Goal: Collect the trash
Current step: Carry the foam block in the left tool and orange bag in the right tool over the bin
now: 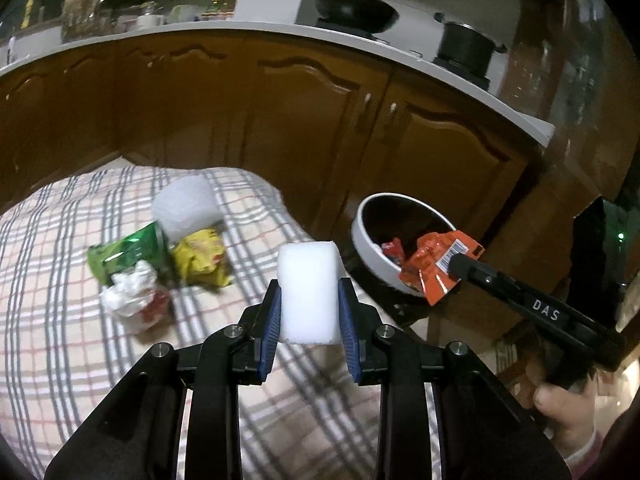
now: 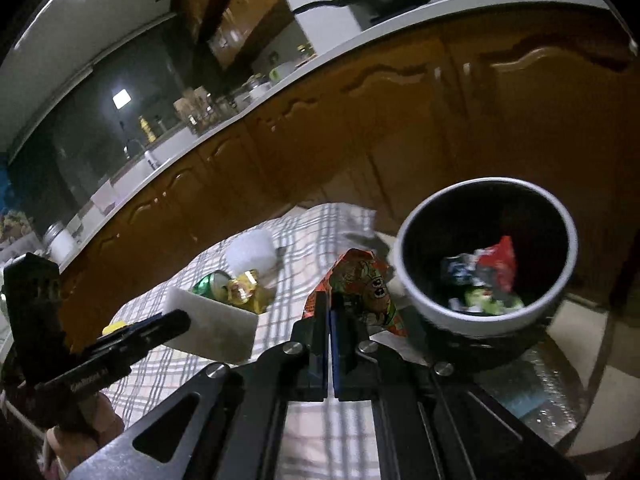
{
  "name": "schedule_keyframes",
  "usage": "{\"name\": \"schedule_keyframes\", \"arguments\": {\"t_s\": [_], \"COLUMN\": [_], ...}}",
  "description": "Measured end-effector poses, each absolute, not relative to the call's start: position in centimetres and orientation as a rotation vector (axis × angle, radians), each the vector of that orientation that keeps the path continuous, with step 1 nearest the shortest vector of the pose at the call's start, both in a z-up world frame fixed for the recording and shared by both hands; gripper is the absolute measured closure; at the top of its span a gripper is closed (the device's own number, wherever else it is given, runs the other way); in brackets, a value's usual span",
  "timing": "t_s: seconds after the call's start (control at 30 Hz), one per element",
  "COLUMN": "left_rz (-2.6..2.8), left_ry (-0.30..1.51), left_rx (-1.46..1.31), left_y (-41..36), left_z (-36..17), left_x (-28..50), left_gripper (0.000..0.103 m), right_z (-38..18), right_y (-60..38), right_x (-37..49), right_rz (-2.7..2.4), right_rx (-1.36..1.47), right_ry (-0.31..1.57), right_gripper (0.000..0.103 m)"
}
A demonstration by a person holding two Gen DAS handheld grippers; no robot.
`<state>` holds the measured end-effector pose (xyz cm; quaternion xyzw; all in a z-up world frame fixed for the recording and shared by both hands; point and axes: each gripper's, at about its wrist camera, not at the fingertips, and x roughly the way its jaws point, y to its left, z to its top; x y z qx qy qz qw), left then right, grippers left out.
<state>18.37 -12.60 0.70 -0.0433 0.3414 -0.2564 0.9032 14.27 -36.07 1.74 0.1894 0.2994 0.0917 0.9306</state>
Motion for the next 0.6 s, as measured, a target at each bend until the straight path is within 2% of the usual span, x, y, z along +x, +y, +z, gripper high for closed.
{"name": "schedule_keyframes", "arguments": {"t_s": [0.6], "left_rz": [-0.611], "left_ry": [0.679], "left_rx": [-0.033], "left_y": [-21.0], "left_z": [2.3], "left_x": [19.7], "left_gripper": [0.078], "right_z": [1.4], "right_y": [-43.5], "right_x": [12.0], "right_rz": [0.07], "right_rx": [0.433], "right_ry": [0.571], "right_gripper": [0.103]}}
